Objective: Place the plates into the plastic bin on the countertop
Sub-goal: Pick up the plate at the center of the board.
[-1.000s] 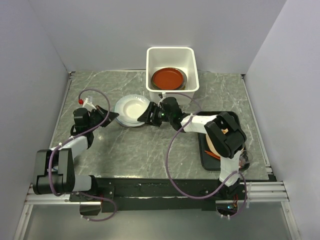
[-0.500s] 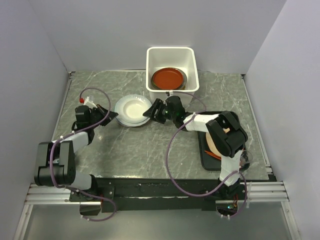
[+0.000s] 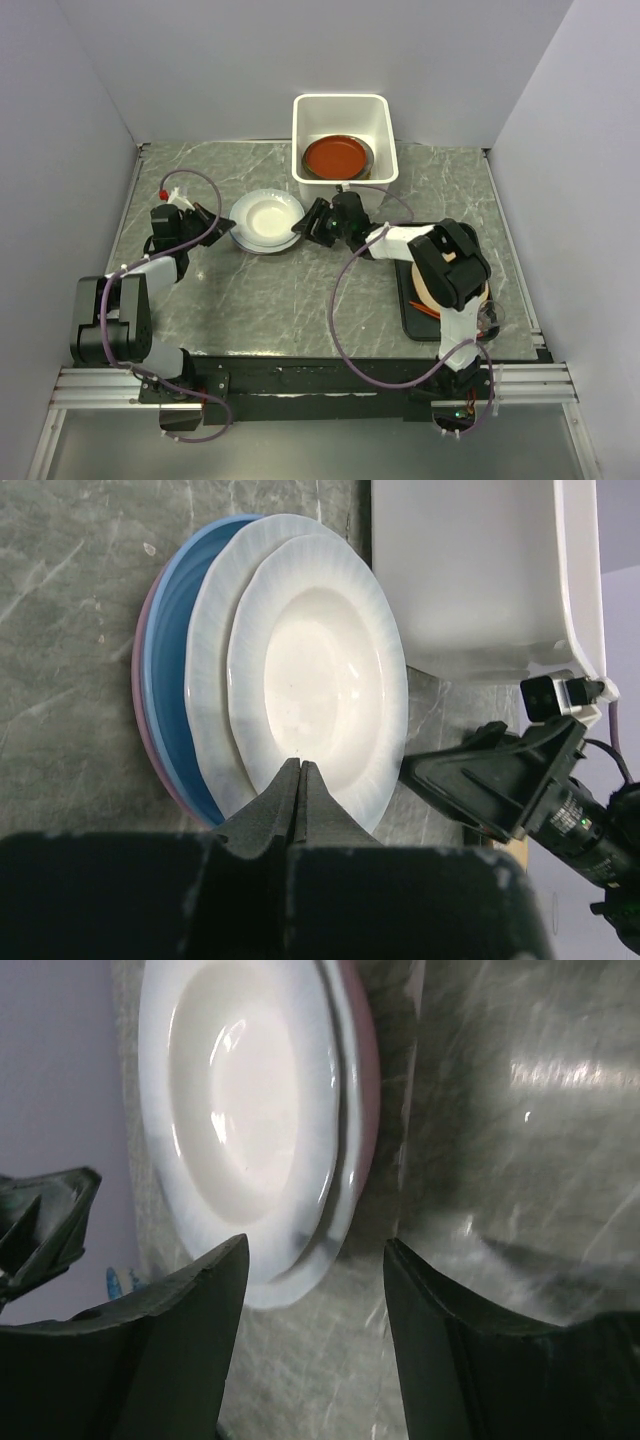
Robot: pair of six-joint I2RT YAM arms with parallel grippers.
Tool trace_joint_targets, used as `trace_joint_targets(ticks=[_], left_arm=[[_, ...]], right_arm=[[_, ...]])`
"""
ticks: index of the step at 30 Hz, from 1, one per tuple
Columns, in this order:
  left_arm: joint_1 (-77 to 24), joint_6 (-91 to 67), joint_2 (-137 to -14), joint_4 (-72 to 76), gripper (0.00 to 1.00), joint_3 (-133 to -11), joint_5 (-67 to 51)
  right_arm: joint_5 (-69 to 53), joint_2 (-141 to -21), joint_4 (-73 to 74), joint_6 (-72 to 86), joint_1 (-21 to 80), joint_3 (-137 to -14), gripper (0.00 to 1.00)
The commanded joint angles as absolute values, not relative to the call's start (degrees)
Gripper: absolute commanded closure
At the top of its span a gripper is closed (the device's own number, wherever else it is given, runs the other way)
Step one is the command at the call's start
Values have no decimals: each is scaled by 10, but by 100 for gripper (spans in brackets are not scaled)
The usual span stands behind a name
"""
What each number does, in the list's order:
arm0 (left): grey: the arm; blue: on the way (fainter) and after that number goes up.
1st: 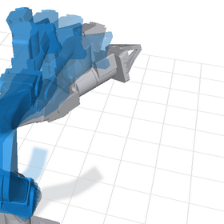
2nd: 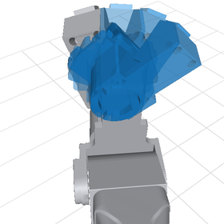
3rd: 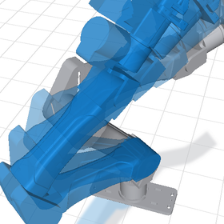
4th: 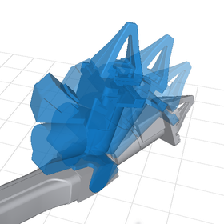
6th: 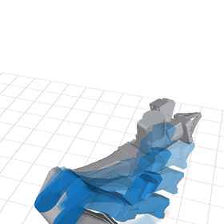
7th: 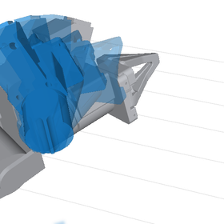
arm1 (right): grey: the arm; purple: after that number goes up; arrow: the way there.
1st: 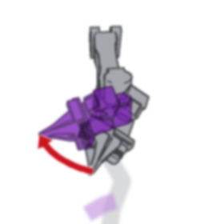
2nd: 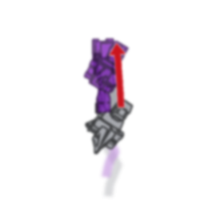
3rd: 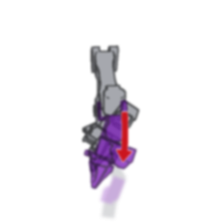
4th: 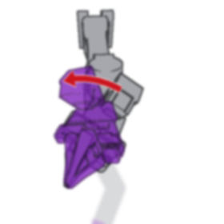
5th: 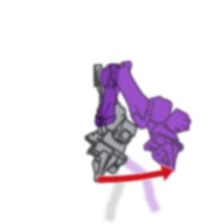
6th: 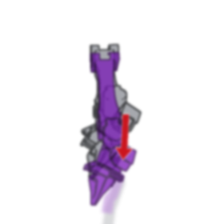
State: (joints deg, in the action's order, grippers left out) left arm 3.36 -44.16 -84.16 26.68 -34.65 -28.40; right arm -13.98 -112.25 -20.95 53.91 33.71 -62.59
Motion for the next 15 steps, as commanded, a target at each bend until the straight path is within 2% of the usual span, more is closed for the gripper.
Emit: trace_joint_targets(ticks=[1, 7, 10, 13, 14, 15], left_arm=[[33, -427, -838, 271, 99, -364, -285], [33, -431, -830, 276, 99, -352, -287], [33, -431, -831, 277, 99, -347, -288], [34, -432, -833, 279, 99, -342, -289], [34, -432, -832, 280, 99, -341, -289], [33, -432, -831, 280, 99, -338, -289]], right_arm=[[-117, -1157, -214, 530, 331, -671, 38], [-111, -1182, -242, 543, 331, -686, 46], [-101, -1183, -250, 545, 331, -686, 58], [-98, -1183, -250, 546, 331, -685, 74], [-99, -1182, -253, 547, 332, -681, 84], [-100, -1180, -257, 546, 332, -678, 89]])
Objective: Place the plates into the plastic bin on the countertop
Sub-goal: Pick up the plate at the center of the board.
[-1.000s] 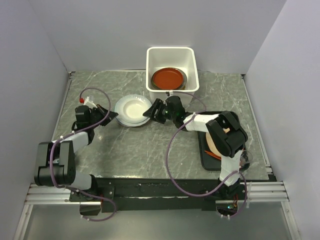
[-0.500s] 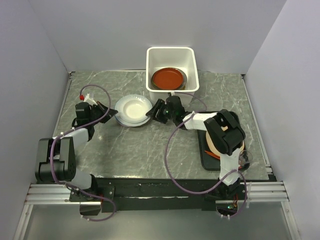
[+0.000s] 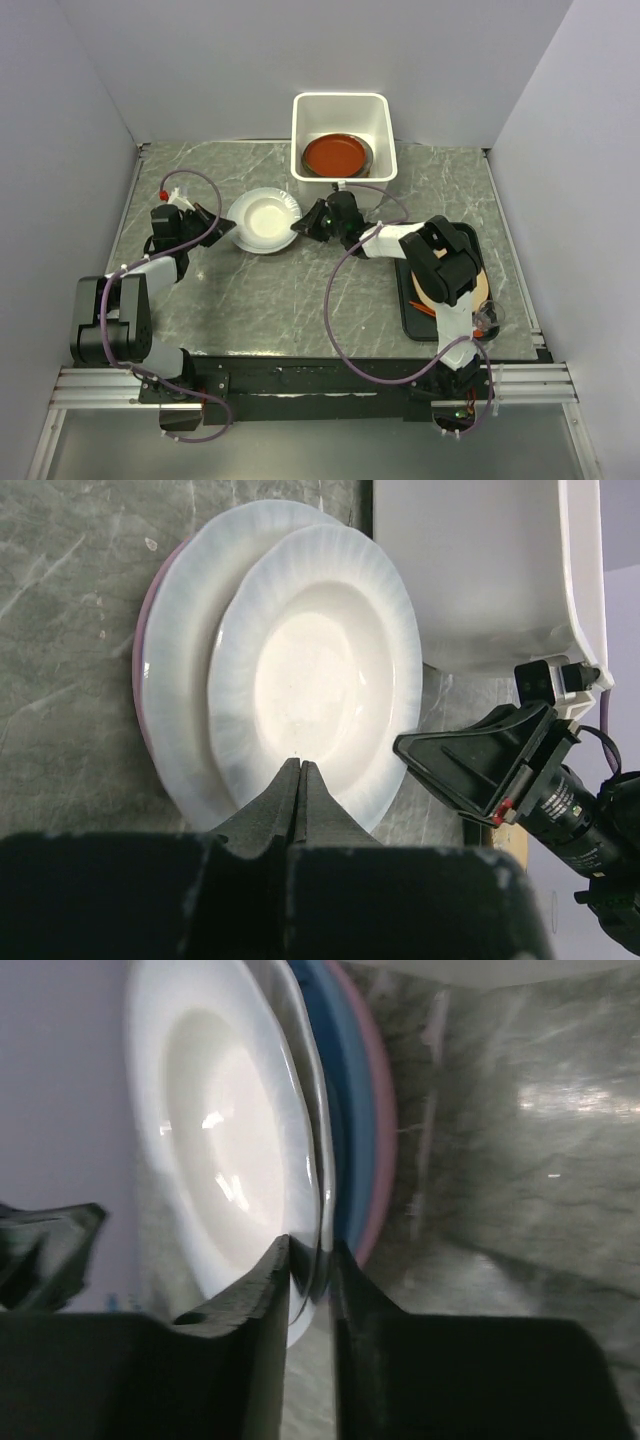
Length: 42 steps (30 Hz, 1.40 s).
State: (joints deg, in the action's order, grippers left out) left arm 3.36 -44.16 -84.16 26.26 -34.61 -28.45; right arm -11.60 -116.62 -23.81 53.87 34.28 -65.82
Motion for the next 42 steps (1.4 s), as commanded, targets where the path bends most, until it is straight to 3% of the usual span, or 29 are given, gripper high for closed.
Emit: trace_joint_targets(ticks=[1, 5, 17, 21, 29, 42], left_arm=[[33, -432, -830, 280, 99, -337, -289], [34, -430, -818, 274, 99, -329, -280], [34, -419, -769, 238, 92, -316, -248], [33, -422, -800, 247, 82, -319, -248], [39, -460, -883, 356, 49, -316, -323], [40, -489, -979, 531, 48, -296, -388]], right_arm=[[-98, -1174, -258, 548, 331, -671, 92], [-99, -1158, -263, 547, 331, -653, 99], [-129, -1090, -304, 563, 332, -589, 100], [-127, -1065, -305, 561, 332, -561, 100], [-121, -1070, -316, 558, 327, -526, 100], [-140, -1098, -319, 556, 324, -536, 100]])
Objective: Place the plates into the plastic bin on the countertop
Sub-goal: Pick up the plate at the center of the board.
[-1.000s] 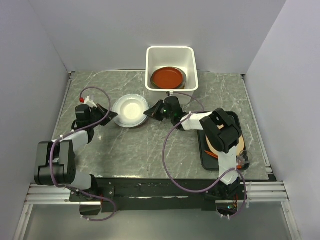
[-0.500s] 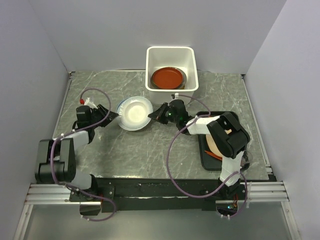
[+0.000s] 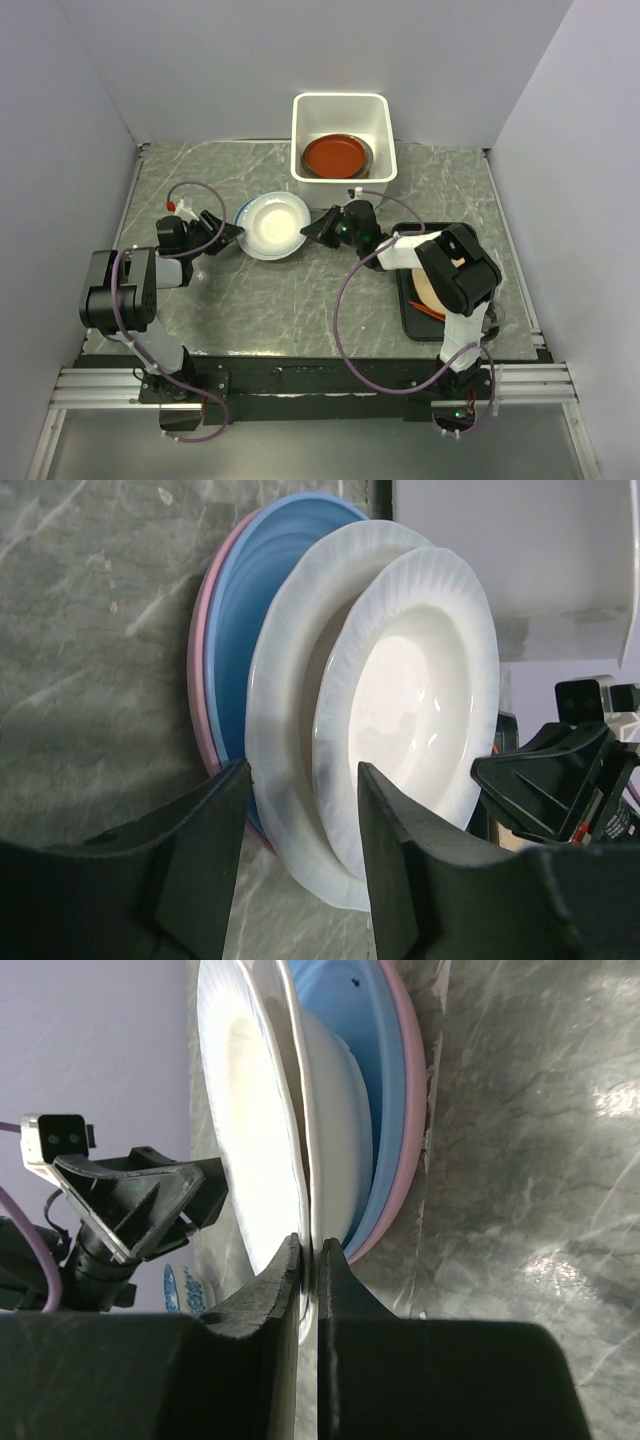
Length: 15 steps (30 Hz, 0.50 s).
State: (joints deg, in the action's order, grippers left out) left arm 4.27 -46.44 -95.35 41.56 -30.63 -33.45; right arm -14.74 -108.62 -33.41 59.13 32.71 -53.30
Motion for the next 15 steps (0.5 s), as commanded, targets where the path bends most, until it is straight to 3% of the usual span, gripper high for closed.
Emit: trace_joint_targets(ticks=[1, 15], left_arm=[[40, -496, -982, 542, 49, -291, -389], [40, -455, -819, 379, 47, -264, -223]], right_arm=[[-141, -1098, -319, 557, 324, -537, 100], [-143, -1108, -318, 557, 323, -539, 100]])
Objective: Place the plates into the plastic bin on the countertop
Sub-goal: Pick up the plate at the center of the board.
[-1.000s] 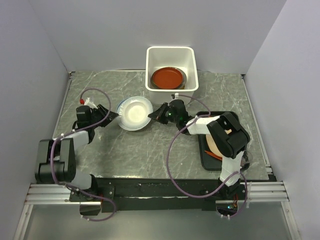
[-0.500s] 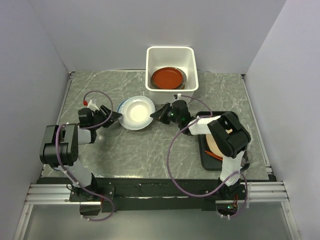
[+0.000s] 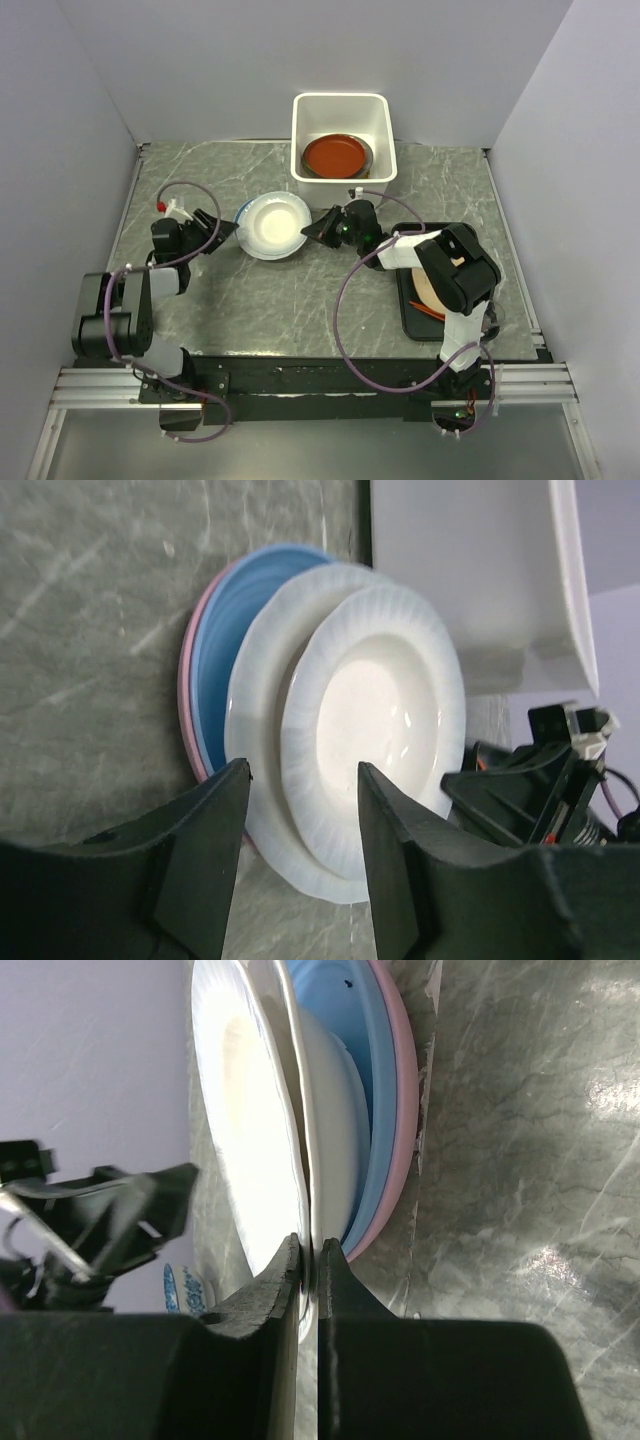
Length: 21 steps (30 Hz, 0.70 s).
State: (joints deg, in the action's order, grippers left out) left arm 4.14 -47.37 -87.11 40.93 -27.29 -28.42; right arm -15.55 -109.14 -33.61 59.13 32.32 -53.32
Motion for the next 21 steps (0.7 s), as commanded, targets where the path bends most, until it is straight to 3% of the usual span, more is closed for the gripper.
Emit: trace_joint_targets(ticks=[1, 14, 21], left_arm=[[40, -454, -814, 381, 47, -259, -219], [40, -510, -923, 591, 44, -242, -336], [40, -501, -908, 586, 44, -239, -332]], right_arm=[[-144, -1108, -319, 558, 323, -539, 100], [-144, -1108, -319, 556, 323, -533, 100], [-147, -1109, -317, 555, 323, -535, 100]])
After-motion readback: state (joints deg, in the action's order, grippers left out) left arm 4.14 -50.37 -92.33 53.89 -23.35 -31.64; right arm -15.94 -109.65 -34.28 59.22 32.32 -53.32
